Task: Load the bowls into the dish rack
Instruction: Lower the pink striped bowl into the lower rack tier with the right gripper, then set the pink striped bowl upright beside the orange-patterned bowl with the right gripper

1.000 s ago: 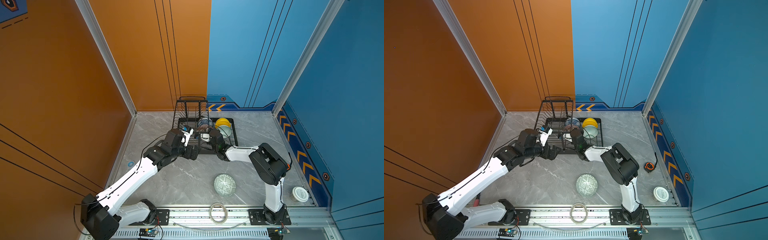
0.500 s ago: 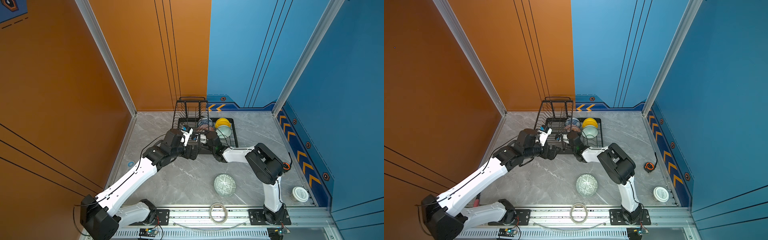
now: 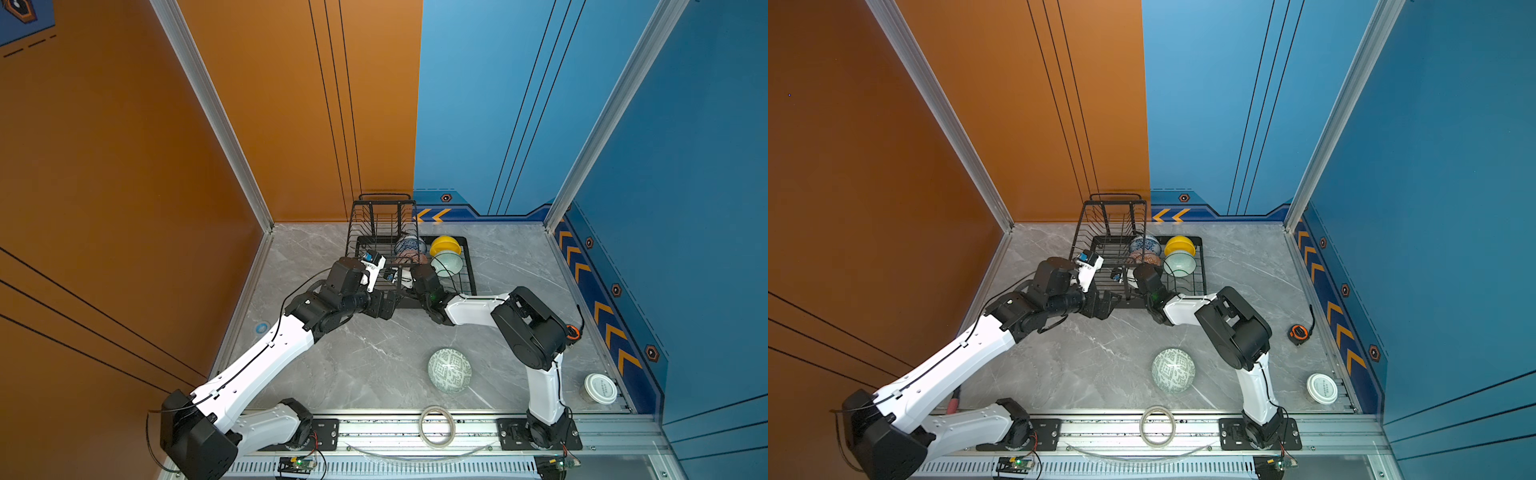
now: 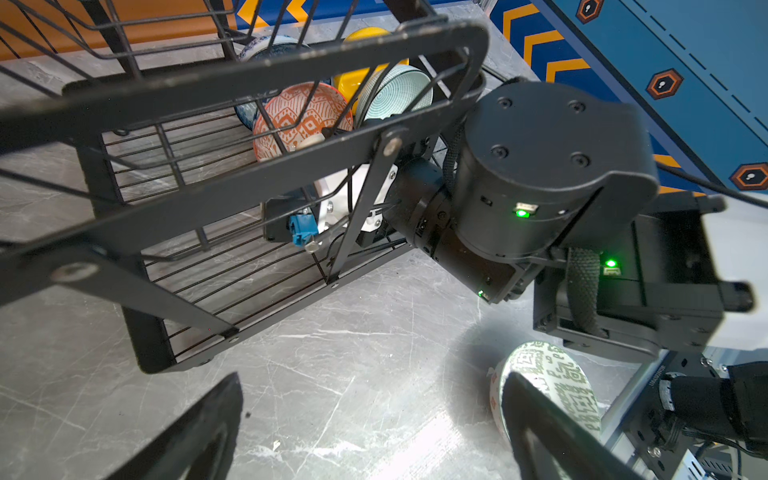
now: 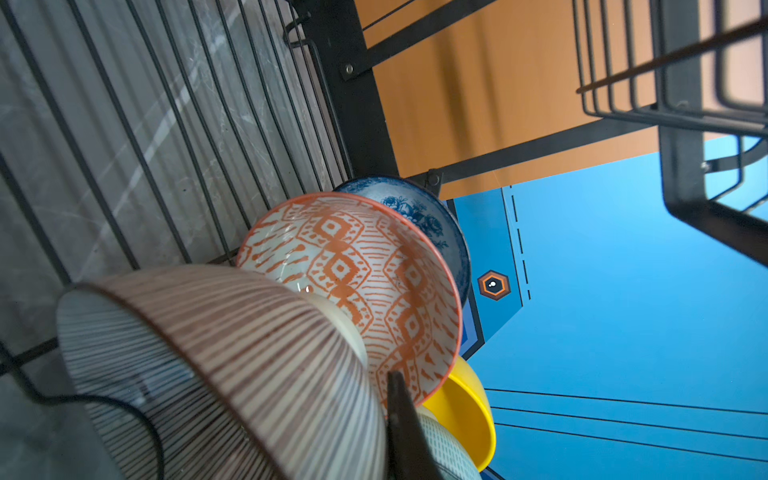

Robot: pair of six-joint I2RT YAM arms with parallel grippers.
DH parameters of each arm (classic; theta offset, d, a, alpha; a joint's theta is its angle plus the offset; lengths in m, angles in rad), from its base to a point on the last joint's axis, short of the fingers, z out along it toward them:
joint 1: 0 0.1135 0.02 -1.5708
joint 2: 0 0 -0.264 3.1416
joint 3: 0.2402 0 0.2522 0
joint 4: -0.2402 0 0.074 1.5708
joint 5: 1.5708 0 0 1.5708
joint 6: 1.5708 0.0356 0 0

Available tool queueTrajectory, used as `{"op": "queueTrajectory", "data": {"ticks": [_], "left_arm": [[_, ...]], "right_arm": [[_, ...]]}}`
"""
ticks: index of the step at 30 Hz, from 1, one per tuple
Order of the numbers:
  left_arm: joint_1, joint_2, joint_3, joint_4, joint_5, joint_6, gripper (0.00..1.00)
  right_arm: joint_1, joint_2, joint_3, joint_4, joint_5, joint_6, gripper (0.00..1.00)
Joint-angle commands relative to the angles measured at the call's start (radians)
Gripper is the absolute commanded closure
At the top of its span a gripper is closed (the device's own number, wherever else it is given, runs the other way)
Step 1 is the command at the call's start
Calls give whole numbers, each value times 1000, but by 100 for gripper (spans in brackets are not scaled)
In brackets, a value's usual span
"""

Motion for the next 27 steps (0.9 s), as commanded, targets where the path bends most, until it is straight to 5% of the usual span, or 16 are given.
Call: {"op": "queueTrajectory", "data": {"ticks": [1,7,27], "left_arm": [[10,-11,-11,-15,19,-7,2],[10,-15,-11,-15,18,-10,2],[10,-11,-11,-13,21,-15,2]], "right_arm": [[4,-51,0,-67,-40,68,100],[-1,-60,1,-106,-43,94,99],[-8,-82,12,-149,-37,98,65]]}}
